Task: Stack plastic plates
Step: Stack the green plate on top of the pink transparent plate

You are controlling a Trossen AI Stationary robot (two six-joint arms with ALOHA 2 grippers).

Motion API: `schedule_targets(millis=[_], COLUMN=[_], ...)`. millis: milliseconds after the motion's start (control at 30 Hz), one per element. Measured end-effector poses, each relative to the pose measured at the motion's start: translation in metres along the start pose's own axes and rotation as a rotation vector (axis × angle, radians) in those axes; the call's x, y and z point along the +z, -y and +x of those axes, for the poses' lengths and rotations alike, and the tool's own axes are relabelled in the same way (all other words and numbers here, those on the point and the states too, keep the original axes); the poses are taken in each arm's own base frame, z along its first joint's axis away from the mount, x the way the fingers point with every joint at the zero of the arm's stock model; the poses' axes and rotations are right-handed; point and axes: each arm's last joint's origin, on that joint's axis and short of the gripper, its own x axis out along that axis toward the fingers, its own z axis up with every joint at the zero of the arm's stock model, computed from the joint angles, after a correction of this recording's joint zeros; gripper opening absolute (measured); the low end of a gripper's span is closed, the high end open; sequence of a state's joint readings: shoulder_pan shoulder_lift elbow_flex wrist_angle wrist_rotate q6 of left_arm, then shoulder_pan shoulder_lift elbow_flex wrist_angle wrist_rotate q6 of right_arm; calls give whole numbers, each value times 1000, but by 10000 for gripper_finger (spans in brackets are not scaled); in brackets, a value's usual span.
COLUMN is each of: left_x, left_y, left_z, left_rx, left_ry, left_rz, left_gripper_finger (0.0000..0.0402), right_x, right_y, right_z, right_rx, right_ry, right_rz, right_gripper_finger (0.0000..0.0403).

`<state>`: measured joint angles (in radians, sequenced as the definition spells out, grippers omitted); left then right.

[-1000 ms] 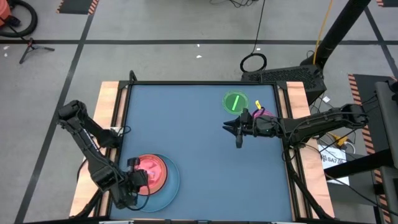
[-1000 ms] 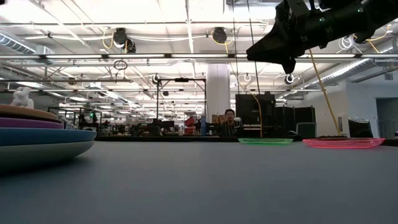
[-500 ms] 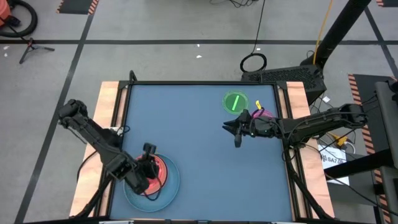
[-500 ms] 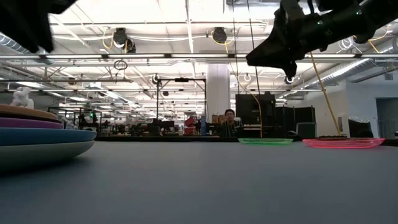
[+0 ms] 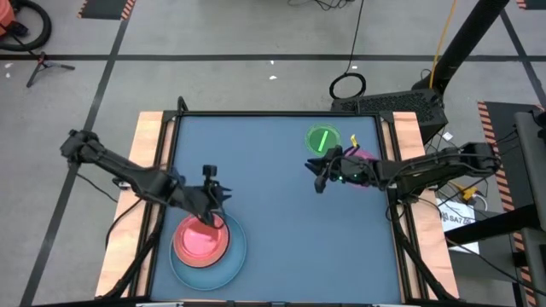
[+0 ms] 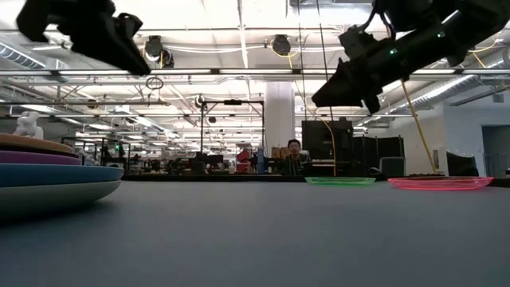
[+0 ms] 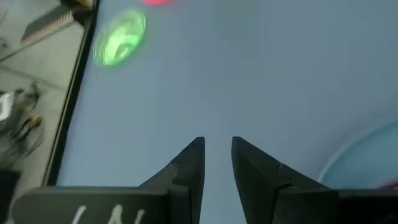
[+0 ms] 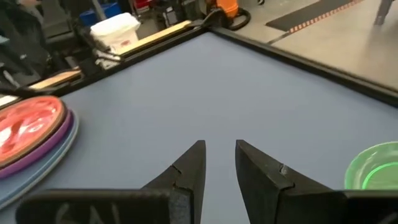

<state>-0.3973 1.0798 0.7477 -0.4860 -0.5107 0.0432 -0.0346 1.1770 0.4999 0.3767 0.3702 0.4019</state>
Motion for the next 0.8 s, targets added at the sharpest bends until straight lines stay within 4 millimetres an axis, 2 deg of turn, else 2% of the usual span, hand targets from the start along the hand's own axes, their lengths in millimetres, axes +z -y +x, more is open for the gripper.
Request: schedule_targets(millis=[233,400,667,800], left_x=[-4,-5,-9,-9], left_y=[-16,-24,-31,-36], left_z=[-3,-3,-2,0], left_rx=[-39,-12,12,31], left_ry=[80,75,48,41], left_rz=[-24,-16,-38,-22], left_gripper_finger=[88,88,87,87], right_x=[17,25,12,10], right_y=[-3,-9,-2,2], right_z=[2,2,2,6], right_rx=[1,-24,-132,-191], right_ry=[37,-28,-161,-162], right_rz=[-5,-44,-98,-157], right_gripper_finger=[82,82,82,82])
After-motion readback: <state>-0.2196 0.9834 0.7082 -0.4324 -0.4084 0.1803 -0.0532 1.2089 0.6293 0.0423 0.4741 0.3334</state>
